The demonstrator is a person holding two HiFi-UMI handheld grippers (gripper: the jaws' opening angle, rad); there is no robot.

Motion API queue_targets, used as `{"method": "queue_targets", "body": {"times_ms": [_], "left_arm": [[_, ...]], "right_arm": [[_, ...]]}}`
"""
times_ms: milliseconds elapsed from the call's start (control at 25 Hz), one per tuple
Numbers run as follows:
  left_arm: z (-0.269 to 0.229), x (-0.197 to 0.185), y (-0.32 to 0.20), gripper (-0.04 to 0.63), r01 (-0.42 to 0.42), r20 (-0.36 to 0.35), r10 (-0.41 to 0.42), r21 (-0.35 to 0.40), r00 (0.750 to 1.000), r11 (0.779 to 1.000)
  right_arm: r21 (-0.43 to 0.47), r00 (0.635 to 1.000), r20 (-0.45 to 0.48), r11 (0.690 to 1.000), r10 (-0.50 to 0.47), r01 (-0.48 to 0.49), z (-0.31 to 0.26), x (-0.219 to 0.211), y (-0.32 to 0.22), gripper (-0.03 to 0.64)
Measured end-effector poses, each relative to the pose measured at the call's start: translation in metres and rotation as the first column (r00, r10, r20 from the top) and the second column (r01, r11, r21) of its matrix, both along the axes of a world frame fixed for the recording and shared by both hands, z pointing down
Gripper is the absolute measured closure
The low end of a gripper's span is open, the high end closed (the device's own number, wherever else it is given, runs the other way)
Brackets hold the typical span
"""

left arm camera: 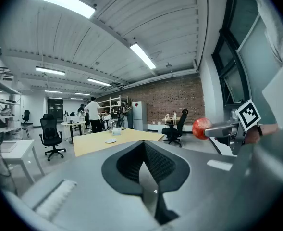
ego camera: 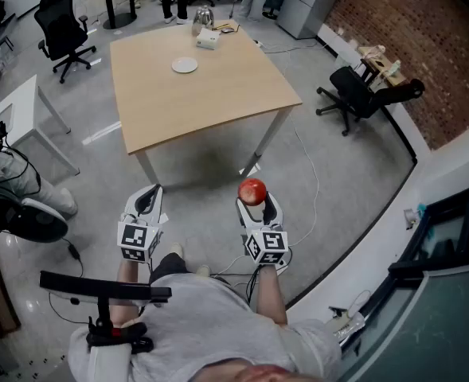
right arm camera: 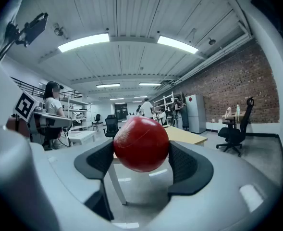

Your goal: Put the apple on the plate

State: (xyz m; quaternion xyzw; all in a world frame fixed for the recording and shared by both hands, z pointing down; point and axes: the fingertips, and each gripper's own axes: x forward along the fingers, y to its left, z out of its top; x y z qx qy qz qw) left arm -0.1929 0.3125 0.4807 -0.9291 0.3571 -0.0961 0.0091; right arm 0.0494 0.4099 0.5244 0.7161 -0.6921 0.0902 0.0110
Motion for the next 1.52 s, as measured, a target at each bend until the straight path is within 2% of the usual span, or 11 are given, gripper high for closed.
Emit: {"method": "queue_targets", "body": {"times_ms": [560, 920, 1160, 1520], "left_arm": [[-0.009, 0.012, 0.006, 0.577, -0.023, -0.009, 0.022, -0.018, 1.0, 1.0], [-0.007, 0.021, 0.009, 0.577, -0.057, -0.004, 0.057, -0.011, 0.998, 0.998], [0.003, 0.067, 0.008, 0.577, -0.071, -0.01, 0.071, -0.006, 0.997, 0.997], [-0.008, 0.117, -0.06, 0.577, -0.113, -0.008, 0.113, -0.001, 0.994, 0.994]], "right_arm": [[0.023, 1.0, 0.008, 1.0, 0.019, -0.02, -0.011, 0.01, 0.011, 0.252], [-0.025, 1.0, -0.011, 0.999, 0.026, -0.027, -0.008, 0.016, 0.024, 0.252], [-0.012, 0.999, -0.005, 0.999, 0.047, -0.047, 0.006, 0.058, 0.032, 0.252], [-0.006, 0.996, 0.0, 0.996, 0.086, -0.086, -0.007, 0.101, -0.025, 0.252]]}}
